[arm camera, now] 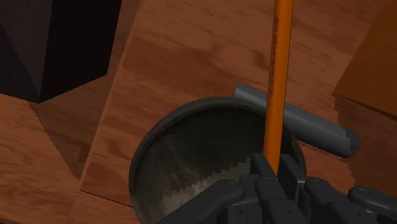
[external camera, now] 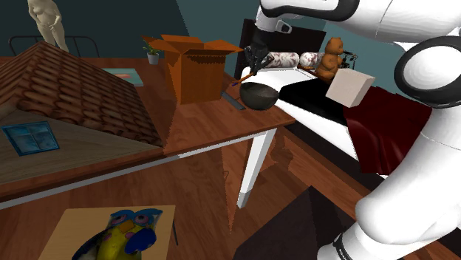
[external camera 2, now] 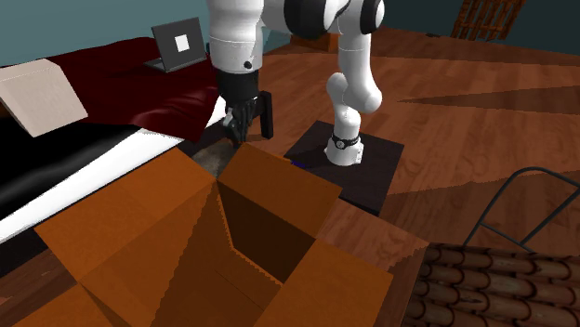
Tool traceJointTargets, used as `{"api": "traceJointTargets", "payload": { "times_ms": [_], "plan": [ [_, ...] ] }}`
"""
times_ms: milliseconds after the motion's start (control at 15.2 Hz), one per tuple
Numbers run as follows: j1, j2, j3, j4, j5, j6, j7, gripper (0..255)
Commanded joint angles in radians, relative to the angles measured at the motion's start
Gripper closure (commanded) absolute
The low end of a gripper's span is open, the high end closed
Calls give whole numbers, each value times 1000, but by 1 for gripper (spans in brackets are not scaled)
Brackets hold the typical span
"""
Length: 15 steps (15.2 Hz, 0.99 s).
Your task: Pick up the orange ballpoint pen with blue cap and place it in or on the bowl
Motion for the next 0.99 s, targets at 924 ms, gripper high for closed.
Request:
{"api": "traceJointTargets", "payload": {
  "times_ms": [924],
  "plan": [
    [-111, 113, -71, 71, -6, 47, -187, 255]
  ]
}}
